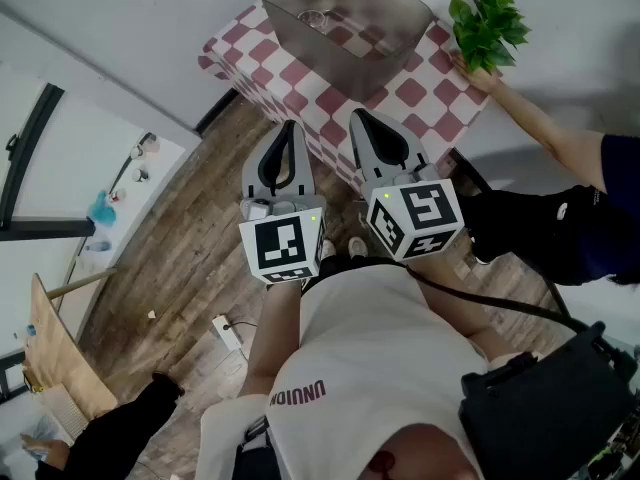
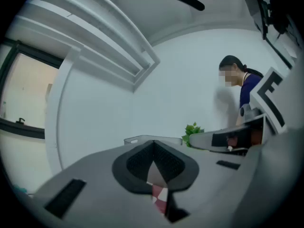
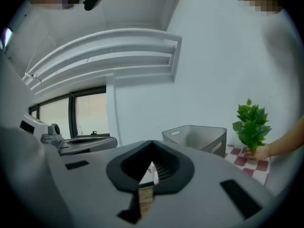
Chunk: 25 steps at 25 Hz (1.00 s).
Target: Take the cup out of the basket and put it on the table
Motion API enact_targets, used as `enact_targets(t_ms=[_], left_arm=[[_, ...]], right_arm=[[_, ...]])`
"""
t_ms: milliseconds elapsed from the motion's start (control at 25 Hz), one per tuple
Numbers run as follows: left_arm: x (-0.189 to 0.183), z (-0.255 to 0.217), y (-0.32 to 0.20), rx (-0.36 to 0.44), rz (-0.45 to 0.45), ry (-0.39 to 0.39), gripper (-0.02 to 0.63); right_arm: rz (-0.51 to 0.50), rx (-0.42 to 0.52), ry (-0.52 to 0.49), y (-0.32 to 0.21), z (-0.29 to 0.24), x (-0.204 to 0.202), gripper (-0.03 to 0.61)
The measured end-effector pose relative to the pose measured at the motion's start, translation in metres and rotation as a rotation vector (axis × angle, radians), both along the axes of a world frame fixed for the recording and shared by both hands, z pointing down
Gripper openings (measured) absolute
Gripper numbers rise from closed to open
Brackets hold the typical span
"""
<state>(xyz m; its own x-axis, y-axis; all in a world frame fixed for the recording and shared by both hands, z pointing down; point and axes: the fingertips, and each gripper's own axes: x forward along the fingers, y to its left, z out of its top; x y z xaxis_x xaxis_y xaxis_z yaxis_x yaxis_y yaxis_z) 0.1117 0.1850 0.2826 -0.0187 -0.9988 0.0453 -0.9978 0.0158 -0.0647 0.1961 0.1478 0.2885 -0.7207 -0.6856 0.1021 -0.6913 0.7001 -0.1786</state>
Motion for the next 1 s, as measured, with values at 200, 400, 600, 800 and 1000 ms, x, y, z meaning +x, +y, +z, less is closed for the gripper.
enact_targets(t_ms=[200, 400, 600, 800, 1000], left_arm=[[0.005, -0.011, 0.023, 0.027, 0.024, 0.006, 0.012], [-0.001, 0.001, 0.002, 0.005, 0.016, 0.004, 0.012], [-0.002, 0.000, 0.005, 0.002, 0.012, 0.006, 0.012], [-0.003, -0.001, 0.004, 0.000, 0.008, 0.007, 0.012], [-0.005, 0.001, 0.006, -0.003, 0.010, 0.006, 0.012]], right_arm=[[0.002, 0.008, 0.000, 0.026, -0.009, 0.000, 0.017], [-0.003, -0.015, 0.002, 0.003, 0.002, -0.006, 0.017], [-0.004, -0.020, 0.004, 0.004, 0.002, -0.007, 0.017], [-0.003, -0.026, 0.005, 0.002, 0.004, -0.008, 0.017], [0.006, -0.028, 0.002, 0.004, 0.006, -0.009, 0.017]])
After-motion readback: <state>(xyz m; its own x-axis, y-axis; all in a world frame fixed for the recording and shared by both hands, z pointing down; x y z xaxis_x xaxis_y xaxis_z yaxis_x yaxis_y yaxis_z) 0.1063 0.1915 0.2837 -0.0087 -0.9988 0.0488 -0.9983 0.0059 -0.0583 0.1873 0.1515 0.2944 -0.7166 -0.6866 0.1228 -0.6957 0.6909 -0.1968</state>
